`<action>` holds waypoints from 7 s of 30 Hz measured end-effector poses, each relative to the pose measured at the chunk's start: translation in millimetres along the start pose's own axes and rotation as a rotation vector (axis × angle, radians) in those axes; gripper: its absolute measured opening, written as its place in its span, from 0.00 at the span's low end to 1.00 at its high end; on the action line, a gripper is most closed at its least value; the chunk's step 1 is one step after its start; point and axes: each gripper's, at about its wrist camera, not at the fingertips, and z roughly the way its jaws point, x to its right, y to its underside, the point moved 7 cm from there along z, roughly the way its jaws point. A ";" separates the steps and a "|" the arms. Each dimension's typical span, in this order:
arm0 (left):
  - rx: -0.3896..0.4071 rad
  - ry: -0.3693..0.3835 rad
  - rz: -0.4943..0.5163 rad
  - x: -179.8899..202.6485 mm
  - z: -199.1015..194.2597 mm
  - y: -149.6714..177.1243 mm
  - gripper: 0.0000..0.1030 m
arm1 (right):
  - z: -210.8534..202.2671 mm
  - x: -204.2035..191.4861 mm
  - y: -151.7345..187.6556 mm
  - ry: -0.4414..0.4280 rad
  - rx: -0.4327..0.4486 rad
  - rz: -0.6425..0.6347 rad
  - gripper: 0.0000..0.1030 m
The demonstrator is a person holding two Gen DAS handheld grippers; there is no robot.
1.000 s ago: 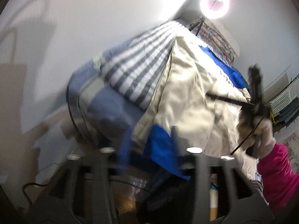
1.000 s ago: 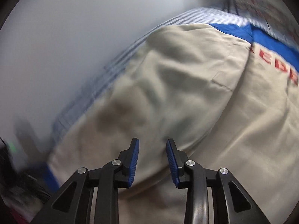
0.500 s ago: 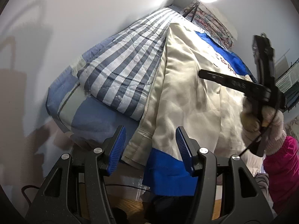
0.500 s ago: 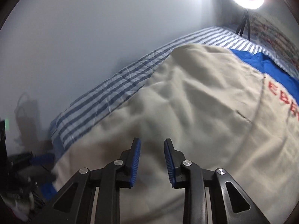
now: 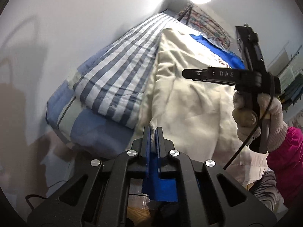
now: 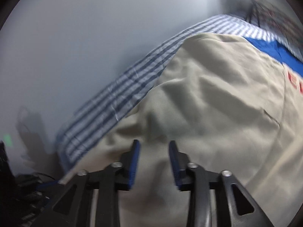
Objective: Fold large clothes
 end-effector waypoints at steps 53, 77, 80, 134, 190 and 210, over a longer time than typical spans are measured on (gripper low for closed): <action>0.029 0.108 0.201 80.4 -6.8 -4.1 0.14 | 46.2 32.4 -92.6 0.137 -0.092 0.190 0.02; -0.101 0.179 0.557 240.3 30.5 48.7 0.14 | -97.8 253.7 24.6 -0.164 0.227 0.646 0.02; -0.129 0.156 0.590 244.6 39.9 57.2 0.14 | -80.1 264.6 28.3 -0.151 0.195 0.676 0.02; 0.047 0.221 0.419 226.5 -39.8 56.2 0.43 | -289.2 190.8 209.9 0.143 0.431 0.348 0.59; -0.124 0.428 0.530 372.9 0.7 92.9 0.47 | -420.9 476.7 411.9 0.381 0.525 1.132 0.28; -0.115 0.419 0.501 356.3 3.0 86.5 0.47 | -453.3 406.5 350.9 0.403 0.611 0.940 0.00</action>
